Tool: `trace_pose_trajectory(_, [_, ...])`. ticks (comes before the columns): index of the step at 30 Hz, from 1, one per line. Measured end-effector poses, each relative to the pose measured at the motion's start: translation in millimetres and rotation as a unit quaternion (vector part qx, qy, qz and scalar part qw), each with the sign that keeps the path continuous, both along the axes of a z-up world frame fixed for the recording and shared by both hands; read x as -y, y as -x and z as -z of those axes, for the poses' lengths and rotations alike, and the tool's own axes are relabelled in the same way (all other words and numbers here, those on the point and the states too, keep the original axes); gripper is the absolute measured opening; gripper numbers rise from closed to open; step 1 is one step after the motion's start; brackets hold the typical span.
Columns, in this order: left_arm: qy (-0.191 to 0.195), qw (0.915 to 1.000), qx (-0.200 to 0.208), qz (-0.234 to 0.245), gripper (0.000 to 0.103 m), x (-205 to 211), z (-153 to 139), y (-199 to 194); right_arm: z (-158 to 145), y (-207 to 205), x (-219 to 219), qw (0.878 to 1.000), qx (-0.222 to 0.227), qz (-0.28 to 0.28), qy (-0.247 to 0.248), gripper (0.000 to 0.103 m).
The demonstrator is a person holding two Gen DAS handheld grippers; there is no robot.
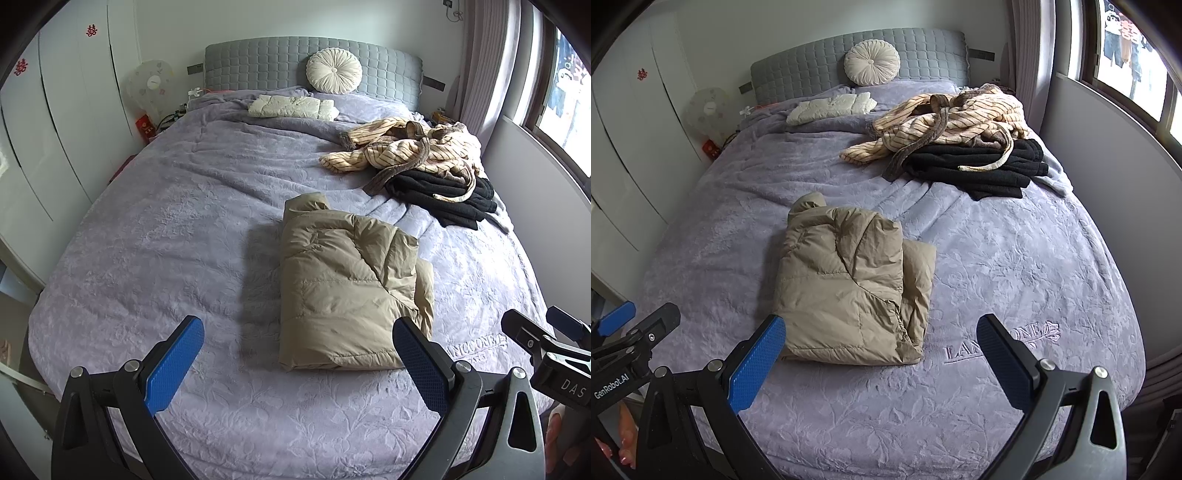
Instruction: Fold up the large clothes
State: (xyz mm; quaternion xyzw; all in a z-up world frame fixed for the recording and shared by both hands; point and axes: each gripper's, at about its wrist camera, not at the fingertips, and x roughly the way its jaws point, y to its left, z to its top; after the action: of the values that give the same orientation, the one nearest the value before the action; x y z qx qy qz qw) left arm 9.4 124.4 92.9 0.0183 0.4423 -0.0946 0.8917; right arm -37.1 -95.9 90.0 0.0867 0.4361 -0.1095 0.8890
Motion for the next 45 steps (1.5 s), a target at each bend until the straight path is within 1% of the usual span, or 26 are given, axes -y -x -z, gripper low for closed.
trace_pose_trajectory(29, [-0.007, 1.0, -0.002, 0.001, 0.102, -2.1, 5.0, -0.4, -0.8, -2.6, 1.4, 1.0, -0.001, -0.002, 0.0, 0.103])
trace_pose_trajectory(45, [-0.007, 1.0, -0.002, -0.003, 0.102, -14.1, 9.6, -1.5, -1.8, -3.7, 1.0, 1.0, -0.002, -0.004, 0.0, 0.103])
